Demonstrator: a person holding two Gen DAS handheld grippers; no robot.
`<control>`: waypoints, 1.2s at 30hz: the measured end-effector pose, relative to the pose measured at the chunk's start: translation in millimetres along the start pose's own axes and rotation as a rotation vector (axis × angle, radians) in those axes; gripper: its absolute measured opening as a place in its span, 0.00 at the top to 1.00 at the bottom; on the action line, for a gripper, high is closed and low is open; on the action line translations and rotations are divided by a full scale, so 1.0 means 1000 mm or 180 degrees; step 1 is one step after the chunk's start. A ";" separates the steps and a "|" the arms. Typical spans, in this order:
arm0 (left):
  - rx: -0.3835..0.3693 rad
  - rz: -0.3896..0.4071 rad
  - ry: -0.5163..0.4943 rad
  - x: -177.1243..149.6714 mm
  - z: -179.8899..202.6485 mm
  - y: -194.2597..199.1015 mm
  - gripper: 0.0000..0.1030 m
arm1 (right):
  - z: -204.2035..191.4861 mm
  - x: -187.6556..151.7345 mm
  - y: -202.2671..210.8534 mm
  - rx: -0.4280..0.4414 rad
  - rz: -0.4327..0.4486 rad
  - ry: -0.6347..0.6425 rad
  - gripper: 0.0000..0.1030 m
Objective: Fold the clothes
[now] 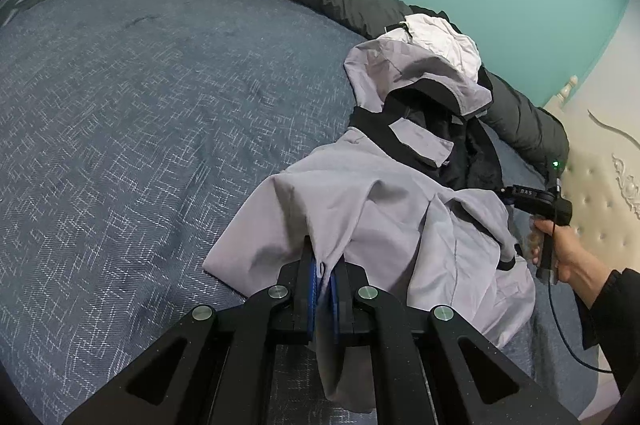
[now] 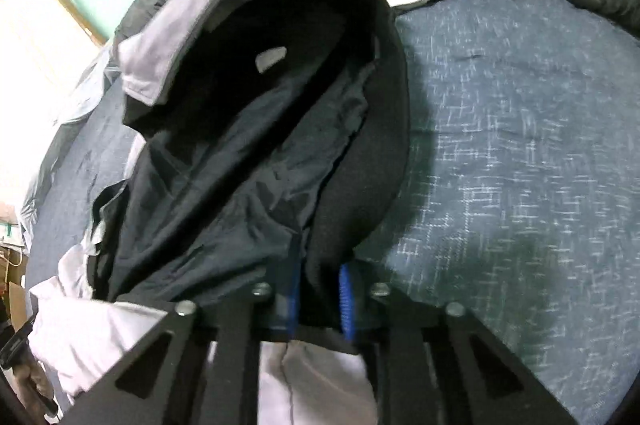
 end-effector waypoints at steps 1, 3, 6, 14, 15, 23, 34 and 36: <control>-0.0003 0.0001 0.0003 0.000 0.000 0.000 0.95 | 0.000 -0.005 0.010 -0.0004 0.0014 0.0012 0.91; -0.0015 0.0017 0.0022 0.002 0.000 0.002 0.95 | 0.000 -0.014 0.029 -0.0011 0.0041 0.0037 0.91; -0.0030 0.0063 0.0013 0.005 0.004 0.008 0.95 | 0.000 -0.027 0.058 -0.0021 0.0081 0.0074 0.92; -0.0136 0.0167 -0.0088 0.009 0.018 0.038 0.95 | -0.011 -0.092 0.144 0.0001 0.0121 0.0176 0.93; -0.0148 0.0181 -0.0099 0.008 0.019 0.043 0.95 | -0.013 -0.107 0.155 0.0011 0.0107 0.0179 0.93; -0.0199 0.0082 -0.0137 0.007 0.033 0.076 0.95 | -0.069 -0.205 0.215 0.0144 -0.0096 0.0387 0.93; -0.0132 -0.0131 -0.0339 0.054 0.053 0.115 0.95 | -0.172 -0.287 0.265 0.0635 -0.0261 0.0732 0.94; -0.0112 -0.0223 -0.0301 0.054 0.048 0.111 0.95 | -0.187 -0.301 0.263 0.0718 -0.0319 0.0759 0.94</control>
Point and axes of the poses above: each gripper's, at about its wrist camera, not at the fingertips, and y roughly against the way its jaws point, z to its right, x to its top, the point moved 8 cm from there along -y, roughly the way its jaws point, and after that the axes turned 4 degrees about -x, right-handed, at the moved point
